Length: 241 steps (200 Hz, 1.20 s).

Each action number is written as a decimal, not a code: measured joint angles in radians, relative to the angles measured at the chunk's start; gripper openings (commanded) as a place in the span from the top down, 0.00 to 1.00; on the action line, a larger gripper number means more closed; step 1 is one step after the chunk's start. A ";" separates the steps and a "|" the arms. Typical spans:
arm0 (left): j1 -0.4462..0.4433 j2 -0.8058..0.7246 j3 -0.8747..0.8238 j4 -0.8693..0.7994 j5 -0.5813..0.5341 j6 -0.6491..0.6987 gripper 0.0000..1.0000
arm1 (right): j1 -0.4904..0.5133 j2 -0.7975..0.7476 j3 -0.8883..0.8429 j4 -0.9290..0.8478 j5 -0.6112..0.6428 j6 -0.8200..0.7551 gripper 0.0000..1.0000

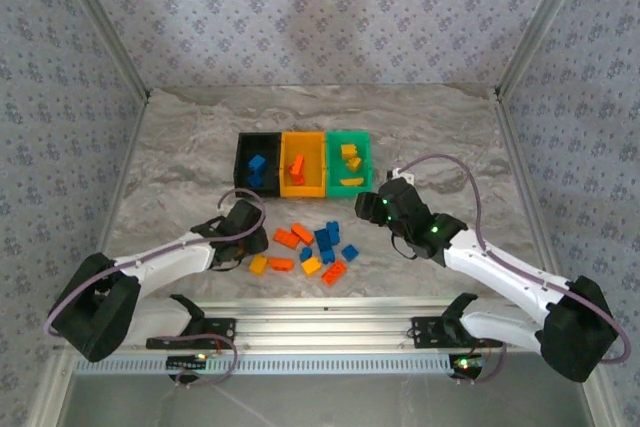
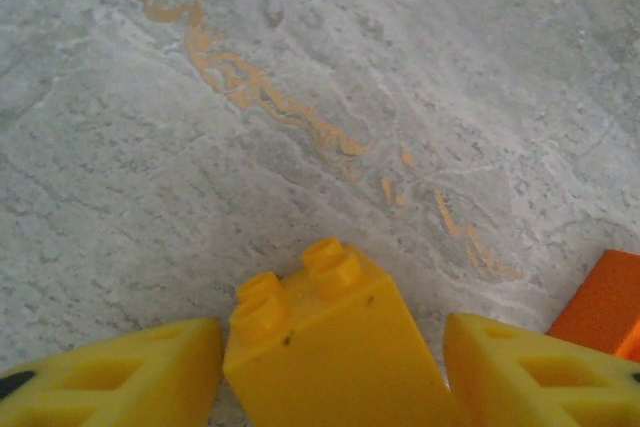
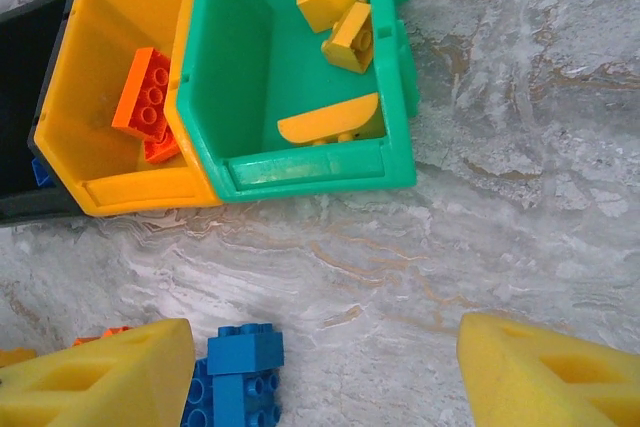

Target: Sort the legos into containers by color

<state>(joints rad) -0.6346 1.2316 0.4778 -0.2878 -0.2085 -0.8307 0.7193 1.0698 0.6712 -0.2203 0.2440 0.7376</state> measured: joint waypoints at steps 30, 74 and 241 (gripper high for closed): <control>0.007 -0.001 0.001 -0.022 -0.013 0.019 0.65 | -0.007 -0.004 -0.004 0.001 0.000 0.000 0.28; -0.021 -0.034 0.058 -0.054 0.014 0.055 0.66 | -0.014 -0.011 -0.014 0.001 -0.001 0.004 0.28; -0.163 0.896 1.325 -0.214 0.067 0.313 0.43 | -0.076 -0.074 -0.102 -0.043 -0.013 0.068 0.27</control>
<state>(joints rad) -0.7975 2.1277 1.8030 -0.5014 -0.1417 -0.5179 0.6434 0.9962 0.5690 -0.2630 0.2314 0.8051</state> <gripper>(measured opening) 0.481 0.726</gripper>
